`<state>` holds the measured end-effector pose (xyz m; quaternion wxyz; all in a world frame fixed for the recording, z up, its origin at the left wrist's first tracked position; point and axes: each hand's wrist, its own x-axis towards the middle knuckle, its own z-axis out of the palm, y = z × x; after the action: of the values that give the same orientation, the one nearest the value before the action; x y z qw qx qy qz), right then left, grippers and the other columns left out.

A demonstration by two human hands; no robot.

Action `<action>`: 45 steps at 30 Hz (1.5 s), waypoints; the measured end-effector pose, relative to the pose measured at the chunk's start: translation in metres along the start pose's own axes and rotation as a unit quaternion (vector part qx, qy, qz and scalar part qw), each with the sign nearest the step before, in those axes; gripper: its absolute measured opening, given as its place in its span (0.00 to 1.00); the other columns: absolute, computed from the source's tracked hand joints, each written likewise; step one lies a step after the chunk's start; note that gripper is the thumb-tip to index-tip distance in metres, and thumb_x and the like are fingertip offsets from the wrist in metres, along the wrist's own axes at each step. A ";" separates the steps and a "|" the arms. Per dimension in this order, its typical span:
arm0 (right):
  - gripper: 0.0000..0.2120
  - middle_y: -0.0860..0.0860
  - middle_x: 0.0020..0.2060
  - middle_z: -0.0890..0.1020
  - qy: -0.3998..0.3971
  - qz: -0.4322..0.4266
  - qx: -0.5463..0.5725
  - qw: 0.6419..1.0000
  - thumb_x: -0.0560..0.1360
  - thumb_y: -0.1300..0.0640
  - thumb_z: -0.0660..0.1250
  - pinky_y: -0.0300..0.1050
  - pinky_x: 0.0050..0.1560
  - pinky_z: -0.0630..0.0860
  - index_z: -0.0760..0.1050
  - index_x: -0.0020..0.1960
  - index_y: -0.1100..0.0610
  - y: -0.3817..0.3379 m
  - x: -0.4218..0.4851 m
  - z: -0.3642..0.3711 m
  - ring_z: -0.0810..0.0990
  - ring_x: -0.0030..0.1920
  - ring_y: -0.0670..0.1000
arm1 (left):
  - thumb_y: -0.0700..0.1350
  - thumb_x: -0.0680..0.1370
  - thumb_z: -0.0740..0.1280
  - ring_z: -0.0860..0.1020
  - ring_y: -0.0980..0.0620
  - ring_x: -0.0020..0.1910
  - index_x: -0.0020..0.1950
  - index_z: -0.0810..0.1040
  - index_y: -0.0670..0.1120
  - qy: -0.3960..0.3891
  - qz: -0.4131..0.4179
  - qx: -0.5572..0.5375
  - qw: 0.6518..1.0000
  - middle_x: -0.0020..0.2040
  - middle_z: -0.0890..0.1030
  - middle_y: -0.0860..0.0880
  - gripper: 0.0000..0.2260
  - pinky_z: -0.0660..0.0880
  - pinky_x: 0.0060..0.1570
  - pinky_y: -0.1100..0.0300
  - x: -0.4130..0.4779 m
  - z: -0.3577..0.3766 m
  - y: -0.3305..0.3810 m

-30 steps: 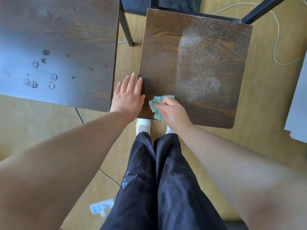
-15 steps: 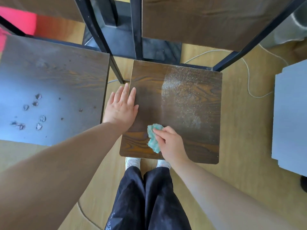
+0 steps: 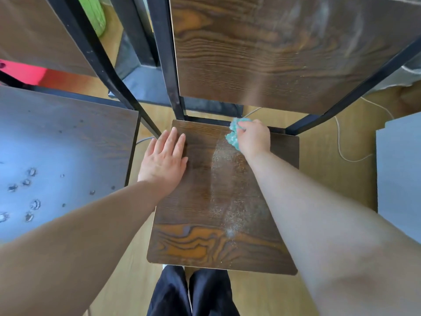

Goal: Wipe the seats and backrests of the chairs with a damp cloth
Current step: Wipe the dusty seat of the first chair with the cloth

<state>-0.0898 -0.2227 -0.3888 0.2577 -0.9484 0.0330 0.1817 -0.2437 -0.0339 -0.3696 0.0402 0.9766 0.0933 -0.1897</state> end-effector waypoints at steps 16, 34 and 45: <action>0.15 0.48 0.60 0.76 -0.105 -0.183 -0.035 0.977 0.81 0.57 0.65 0.35 0.57 0.73 0.77 0.66 0.52 0.016 -0.072 0.023 0.75 0.61 0.49 | 0.54 0.85 0.48 0.46 0.45 0.81 0.82 0.48 0.48 -0.018 -0.003 -0.019 1.000 0.82 0.47 0.45 0.26 0.48 0.79 0.47 -0.024 0.009 0.008; 0.19 0.41 0.42 0.74 -0.203 -0.269 -0.057 0.940 0.78 0.46 0.58 0.31 0.44 0.71 0.79 0.60 0.54 0.085 -0.251 0.072 0.72 0.41 0.39 | 0.52 0.85 0.49 0.46 0.45 0.81 0.82 0.47 0.47 -0.025 0.011 -0.011 1.000 0.82 0.47 0.44 0.26 0.47 0.78 0.46 -0.066 0.026 0.014; 0.15 0.54 0.49 0.78 -0.196 -0.236 -0.002 0.952 0.78 0.64 0.65 0.49 0.49 0.77 0.79 0.64 0.59 0.082 -0.282 0.063 0.78 0.50 0.55 | 0.52 0.85 0.50 0.48 0.44 0.80 0.81 0.48 0.47 -0.016 0.018 -0.003 1.000 0.82 0.48 0.44 0.26 0.50 0.78 0.46 -0.083 0.018 0.021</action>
<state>-0.3865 -0.2704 -0.3765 0.2924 -0.8756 -0.2430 0.2980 -0.3218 -0.0704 -0.3542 0.0483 0.9748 0.0758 -0.2040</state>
